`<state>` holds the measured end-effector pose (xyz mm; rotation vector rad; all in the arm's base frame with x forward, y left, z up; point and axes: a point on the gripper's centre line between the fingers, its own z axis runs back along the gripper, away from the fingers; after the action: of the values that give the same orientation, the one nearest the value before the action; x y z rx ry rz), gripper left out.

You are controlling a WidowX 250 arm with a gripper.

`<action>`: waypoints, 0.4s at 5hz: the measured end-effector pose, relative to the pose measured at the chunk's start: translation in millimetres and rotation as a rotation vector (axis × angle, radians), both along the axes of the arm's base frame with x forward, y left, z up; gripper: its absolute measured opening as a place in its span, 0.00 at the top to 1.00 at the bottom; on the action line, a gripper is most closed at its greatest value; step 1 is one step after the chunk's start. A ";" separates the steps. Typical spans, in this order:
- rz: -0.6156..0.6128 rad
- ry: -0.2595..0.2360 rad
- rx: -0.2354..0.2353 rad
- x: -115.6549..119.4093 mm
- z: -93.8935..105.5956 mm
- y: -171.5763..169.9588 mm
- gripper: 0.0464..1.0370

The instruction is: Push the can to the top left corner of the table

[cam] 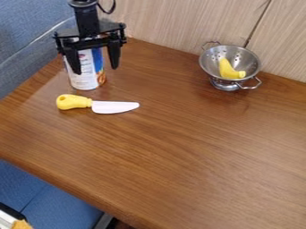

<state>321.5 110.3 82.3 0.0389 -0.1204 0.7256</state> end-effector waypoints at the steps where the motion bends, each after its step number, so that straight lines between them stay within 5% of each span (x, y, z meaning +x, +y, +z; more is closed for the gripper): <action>1: 0.016 0.013 0.026 6.9 1.2 -0.2 0.04; 2: 0.013 0.028 0.039 16.5 -2.6 -2.7 0.04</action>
<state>338.0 107.6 79.7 0.0876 -0.1077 0.7355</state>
